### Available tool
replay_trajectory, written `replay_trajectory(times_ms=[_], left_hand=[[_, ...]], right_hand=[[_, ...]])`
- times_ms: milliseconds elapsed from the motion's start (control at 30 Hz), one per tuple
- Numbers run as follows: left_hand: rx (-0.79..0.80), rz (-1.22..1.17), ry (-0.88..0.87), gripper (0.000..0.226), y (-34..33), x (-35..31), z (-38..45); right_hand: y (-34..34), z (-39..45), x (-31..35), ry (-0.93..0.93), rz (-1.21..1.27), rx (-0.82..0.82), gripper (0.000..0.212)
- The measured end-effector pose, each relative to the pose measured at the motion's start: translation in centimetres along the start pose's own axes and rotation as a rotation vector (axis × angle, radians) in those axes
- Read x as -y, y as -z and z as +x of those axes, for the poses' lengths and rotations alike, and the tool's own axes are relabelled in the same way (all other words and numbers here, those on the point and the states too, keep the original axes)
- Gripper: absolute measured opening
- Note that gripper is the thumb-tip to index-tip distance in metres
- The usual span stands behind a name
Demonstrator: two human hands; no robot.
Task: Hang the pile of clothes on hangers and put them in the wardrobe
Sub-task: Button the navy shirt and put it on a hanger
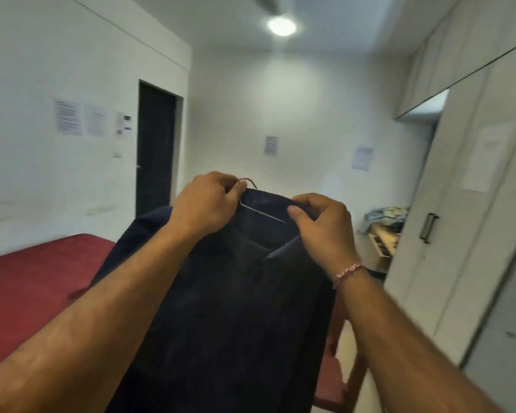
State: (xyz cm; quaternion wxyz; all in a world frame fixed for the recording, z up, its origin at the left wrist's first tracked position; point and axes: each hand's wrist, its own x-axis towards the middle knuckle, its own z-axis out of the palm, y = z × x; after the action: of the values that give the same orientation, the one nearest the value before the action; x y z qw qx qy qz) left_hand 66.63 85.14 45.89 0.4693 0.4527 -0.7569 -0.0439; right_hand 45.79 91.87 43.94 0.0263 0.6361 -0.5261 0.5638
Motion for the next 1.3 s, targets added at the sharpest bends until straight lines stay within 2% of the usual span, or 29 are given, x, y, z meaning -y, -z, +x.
replay_trajectory(times_ms=[67, 167, 333, 400, 500, 633, 733, 800, 867, 1067, 1167, 1300], left_hand=[[-0.016, -0.100, -0.055, 0.035, -2.7, -3.4, -0.5], [-0.024, -0.201, -0.141, 0.036, -5.5, -8.0, -1.3], [0.097, -0.353, -0.273, 0.044, -8.5, -15.8, -1.7], [0.153, -0.412, -0.319, 0.048, -9.2, -18.9, -1.5], [0.224, -0.511, -0.377, 0.051, -10.0, -22.8, -1.4], [0.377, -0.674, -0.464, 0.051, -10.8, -26.8, -1.2], [0.464, -0.783, -0.550, 0.052, -10.8, -30.2, -1.6], [0.468, -0.833, -0.592, 0.053, -10.7, -32.5, -2.2], [0.496, -0.889, -0.629, 0.051, -10.8, -35.1, -2.7], [0.580, -1.052, -0.676, 0.048, -10.7, -44.8, -4.3], [0.612, -1.119, -0.712, 0.049, -10.2, -50.0, -5.7], [0.557, -1.128, -0.841, 0.049, -10.1, -56.9, -7.3]], right_hand=[[3.7, -1.8, -0.5, 0.002, 0.014, -0.045, 0.008], [10.5, -3.4, -1.0, -0.013, -0.017, 0.085, 0.025], [21.1, -4.7, -1.6, -0.028, -0.371, 0.215, 0.019], [24.1, -5.5, -0.8, -0.066, -0.399, 0.154, 0.017], [27.7, -6.7, 0.9, -0.151, -0.442, 0.099, 0.034], [31.3, -8.0, 2.7, -0.141, -0.751, -0.102, 0.017], [34.2, -9.3, 5.0, -0.201, -0.878, -0.205, 0.028], [36.3, -10.6, 6.7, -0.224, -0.885, -0.156, 0.035], [38.3, -12.5, 8.6, -0.217, -0.825, -0.119, 0.032], [46.1, -18.5, 14.2, -0.335, -0.849, -0.283, 0.020], [49.5, -20.3, 16.6, -0.326, -0.911, -0.358, 0.024], [54.4, -21.6, 19.2, -0.261, -1.096, -0.436, 0.024]])
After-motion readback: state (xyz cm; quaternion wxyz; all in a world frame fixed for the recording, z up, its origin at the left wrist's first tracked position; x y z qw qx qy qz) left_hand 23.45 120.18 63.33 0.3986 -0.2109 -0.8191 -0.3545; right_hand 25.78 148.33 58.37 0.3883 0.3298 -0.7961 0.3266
